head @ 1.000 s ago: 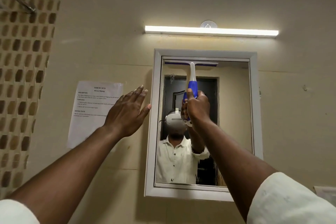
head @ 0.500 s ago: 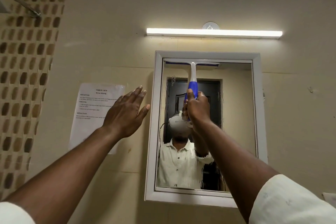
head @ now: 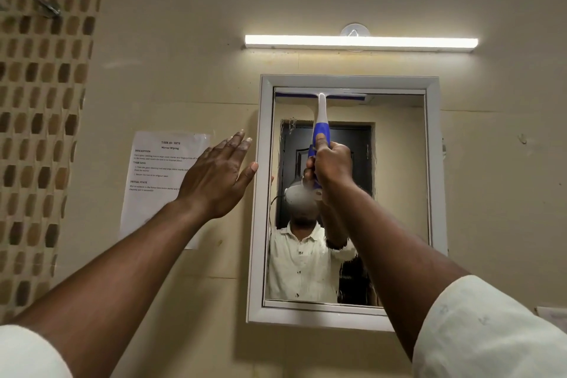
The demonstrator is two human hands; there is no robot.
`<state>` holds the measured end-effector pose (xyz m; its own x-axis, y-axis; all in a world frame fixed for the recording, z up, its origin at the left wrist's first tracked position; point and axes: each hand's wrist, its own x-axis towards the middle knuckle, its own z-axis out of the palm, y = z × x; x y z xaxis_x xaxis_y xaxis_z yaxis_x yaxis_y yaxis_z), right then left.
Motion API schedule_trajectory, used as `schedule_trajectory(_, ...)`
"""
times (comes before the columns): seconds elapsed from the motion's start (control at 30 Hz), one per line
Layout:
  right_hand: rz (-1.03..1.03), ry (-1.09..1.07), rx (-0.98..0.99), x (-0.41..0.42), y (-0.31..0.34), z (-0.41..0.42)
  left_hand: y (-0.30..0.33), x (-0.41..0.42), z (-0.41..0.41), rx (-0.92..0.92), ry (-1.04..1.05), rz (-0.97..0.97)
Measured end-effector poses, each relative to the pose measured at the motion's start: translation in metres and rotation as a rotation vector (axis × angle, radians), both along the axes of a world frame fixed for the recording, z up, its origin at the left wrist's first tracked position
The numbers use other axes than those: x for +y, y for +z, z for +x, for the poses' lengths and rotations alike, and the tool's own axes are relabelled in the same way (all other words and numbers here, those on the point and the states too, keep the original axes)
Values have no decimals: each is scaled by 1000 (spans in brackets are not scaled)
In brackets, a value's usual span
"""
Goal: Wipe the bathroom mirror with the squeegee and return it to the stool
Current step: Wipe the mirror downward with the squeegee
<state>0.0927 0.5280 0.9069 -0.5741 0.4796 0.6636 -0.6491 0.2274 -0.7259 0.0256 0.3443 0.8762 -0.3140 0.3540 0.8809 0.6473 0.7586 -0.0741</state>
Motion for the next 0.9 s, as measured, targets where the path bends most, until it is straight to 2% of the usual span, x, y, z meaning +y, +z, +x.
schedule_trajectory(0.9, -17, -141, -163, -9, -69, 6, -45, -1, 18, -101, -36, -33)
